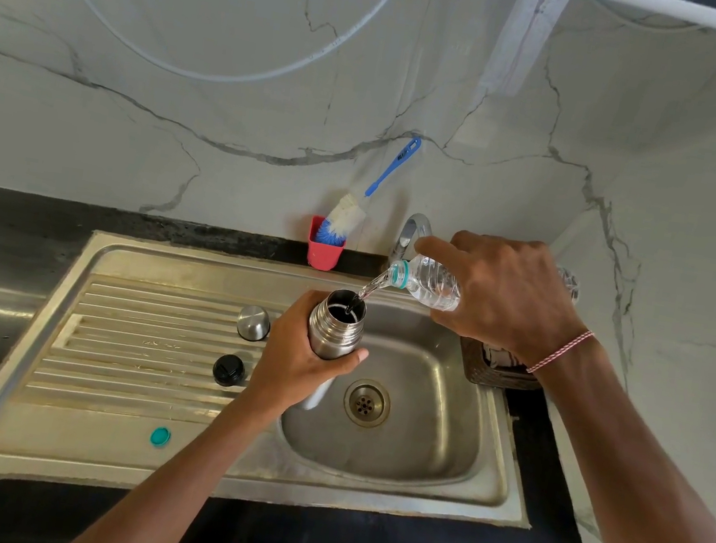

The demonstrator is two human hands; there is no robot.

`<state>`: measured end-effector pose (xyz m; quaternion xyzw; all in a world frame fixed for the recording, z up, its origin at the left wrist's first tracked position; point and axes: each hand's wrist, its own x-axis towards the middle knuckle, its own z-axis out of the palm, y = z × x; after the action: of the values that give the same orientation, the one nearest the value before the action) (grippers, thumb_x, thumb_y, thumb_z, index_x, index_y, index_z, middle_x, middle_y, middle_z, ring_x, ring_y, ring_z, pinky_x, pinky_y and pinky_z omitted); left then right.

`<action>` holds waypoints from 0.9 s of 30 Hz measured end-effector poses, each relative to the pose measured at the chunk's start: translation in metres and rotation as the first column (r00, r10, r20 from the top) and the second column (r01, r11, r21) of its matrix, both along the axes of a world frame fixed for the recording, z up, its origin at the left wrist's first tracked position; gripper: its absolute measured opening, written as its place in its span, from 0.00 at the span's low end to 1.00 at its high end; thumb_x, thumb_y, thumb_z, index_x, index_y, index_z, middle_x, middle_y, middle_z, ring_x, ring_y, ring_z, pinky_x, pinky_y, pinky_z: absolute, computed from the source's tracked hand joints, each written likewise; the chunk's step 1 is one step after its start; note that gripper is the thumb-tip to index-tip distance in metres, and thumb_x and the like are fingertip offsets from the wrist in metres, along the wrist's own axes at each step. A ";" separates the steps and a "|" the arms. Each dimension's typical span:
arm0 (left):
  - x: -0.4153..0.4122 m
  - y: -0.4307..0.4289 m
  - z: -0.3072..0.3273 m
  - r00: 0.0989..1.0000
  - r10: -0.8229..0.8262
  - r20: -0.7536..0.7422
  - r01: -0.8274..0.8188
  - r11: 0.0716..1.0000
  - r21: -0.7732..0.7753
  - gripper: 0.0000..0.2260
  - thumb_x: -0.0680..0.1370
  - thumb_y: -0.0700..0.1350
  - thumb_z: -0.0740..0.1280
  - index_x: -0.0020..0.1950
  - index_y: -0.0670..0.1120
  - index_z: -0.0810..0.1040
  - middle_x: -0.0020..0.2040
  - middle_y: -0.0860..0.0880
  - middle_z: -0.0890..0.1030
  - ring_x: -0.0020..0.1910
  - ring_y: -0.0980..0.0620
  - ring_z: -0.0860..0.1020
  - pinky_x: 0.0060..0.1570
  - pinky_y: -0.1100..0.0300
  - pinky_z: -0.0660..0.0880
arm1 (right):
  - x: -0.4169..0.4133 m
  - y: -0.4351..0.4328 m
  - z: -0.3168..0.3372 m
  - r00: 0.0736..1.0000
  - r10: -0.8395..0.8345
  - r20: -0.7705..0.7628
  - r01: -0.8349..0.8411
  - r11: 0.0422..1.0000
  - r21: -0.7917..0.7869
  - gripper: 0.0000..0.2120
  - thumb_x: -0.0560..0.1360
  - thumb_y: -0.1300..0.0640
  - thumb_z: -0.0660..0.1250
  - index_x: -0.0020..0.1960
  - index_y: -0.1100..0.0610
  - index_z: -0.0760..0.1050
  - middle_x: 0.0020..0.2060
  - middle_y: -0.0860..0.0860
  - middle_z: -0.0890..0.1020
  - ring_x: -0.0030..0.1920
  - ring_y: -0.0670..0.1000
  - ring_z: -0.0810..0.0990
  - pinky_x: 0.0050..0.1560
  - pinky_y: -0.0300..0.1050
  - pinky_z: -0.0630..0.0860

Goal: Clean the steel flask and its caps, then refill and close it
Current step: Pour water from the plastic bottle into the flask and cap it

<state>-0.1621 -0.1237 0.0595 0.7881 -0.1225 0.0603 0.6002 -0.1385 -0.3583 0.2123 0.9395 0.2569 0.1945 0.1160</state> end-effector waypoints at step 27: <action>0.000 -0.002 0.000 1.000 -0.010 -0.007 0.011 1.000 0.010 0.27 0.67 0.45 0.84 0.61 0.50 0.76 0.51 0.55 0.84 0.50 0.53 0.83 0.50 0.63 0.79 | 0.003 -0.001 0.004 1.000 -0.016 -0.014 0.016 1.000 -0.012 0.34 0.67 0.39 0.78 0.69 0.47 0.74 0.45 0.51 0.84 0.36 0.55 0.81 0.35 0.45 0.77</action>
<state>-0.1626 -0.1254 0.0595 0.7908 -0.1249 0.0539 0.5968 -0.1356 -0.3588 0.2163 0.9422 0.2512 0.1855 0.1214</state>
